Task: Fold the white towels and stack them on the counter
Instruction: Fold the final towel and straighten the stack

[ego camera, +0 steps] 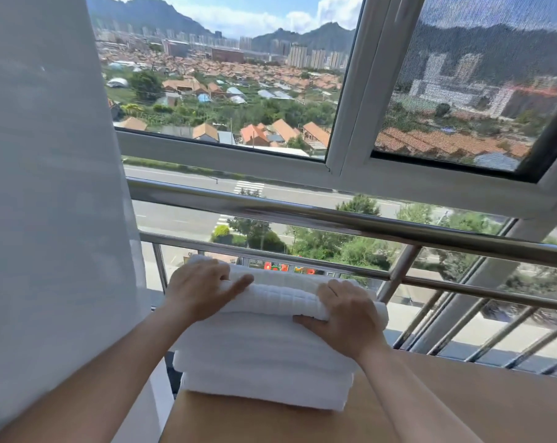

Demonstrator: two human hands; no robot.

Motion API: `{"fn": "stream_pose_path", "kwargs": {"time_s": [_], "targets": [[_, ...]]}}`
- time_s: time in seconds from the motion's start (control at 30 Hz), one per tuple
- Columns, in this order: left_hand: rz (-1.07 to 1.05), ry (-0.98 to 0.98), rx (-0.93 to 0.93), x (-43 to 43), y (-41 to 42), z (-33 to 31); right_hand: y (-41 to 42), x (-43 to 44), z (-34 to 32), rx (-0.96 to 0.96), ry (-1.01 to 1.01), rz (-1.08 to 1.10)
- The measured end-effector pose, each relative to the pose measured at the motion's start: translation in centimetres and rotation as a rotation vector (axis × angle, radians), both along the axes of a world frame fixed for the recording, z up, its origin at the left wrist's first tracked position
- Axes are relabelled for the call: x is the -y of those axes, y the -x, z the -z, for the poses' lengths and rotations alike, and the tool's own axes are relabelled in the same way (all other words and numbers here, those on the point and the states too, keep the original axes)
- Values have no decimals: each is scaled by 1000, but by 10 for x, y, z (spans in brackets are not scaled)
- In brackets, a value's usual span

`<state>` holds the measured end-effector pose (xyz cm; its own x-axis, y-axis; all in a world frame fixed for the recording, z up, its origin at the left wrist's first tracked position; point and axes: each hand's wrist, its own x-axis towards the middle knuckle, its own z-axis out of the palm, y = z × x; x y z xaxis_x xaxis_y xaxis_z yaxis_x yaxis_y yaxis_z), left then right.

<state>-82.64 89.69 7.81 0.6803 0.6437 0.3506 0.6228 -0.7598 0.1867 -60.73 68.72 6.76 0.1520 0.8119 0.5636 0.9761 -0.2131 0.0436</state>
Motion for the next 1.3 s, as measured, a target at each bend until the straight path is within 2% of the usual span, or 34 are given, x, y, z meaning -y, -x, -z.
{"fn": "stream_pose_path", "kwargs": {"time_s": [0.07,0.13,0.2,0.3,0.43,0.57,0.77,0.9,0.97,1.13,1.2,1.27,1.3], "targets": [[-135,114,63,-1,3,5,3,4,-2,-49,39,9],[-252,235,93,0,7,12,4,4,-8,-189,64,90],[-293,353,198,-3,12,18,2,2,-13,-356,93,287],[-371,496,325,-7,16,16,-9,2,-18,-493,210,598],[-398,607,378,-12,13,12,-18,2,-21,-800,257,708],[-387,616,469,-14,11,10,-12,1,-22,-702,178,707],[-290,588,641,-15,13,-1,-19,-2,-35,-647,-33,541],[-279,490,734,-20,13,-15,-23,-10,-40,-612,-189,505],[-296,478,683,-22,14,-11,-24,-11,-33,-644,-187,525],[-368,587,375,-25,13,9,-25,-8,-11,-690,2,608],[-402,459,241,-24,8,3,-26,-8,-17,-636,80,671],[-366,204,152,-12,-1,-3,-21,-9,-24,-417,197,743],[-285,121,184,-2,-9,-7,-15,-11,-26,-322,208,704]]}}
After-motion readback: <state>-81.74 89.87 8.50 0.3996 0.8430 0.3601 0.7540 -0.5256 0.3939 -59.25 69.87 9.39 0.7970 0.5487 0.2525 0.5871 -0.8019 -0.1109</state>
